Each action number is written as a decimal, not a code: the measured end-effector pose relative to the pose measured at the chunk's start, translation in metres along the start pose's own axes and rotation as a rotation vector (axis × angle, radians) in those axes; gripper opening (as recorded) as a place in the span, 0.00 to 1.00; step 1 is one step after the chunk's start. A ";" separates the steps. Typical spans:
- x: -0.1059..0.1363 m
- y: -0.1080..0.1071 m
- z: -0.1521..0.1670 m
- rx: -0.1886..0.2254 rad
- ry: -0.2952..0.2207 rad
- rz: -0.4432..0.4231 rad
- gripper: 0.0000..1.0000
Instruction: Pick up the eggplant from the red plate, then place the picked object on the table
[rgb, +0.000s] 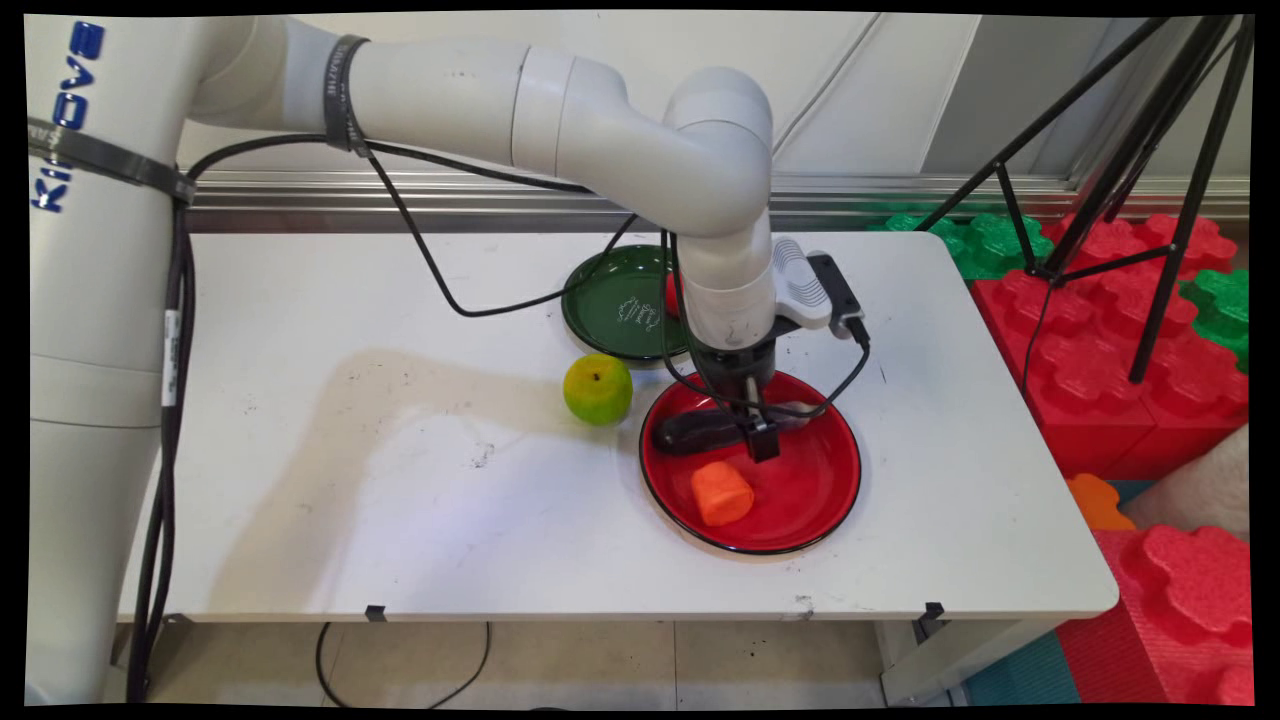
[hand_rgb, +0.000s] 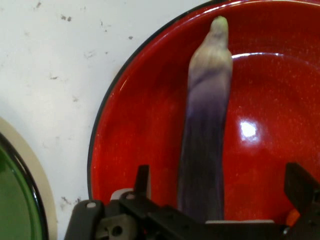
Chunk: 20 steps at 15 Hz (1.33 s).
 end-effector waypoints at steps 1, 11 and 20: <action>0.000 -0.001 0.002 -0.002 0.001 0.000 1.00; -0.001 -0.012 0.011 -0.016 0.040 0.007 0.00; -0.009 -0.028 -0.065 0.052 0.110 -0.018 0.00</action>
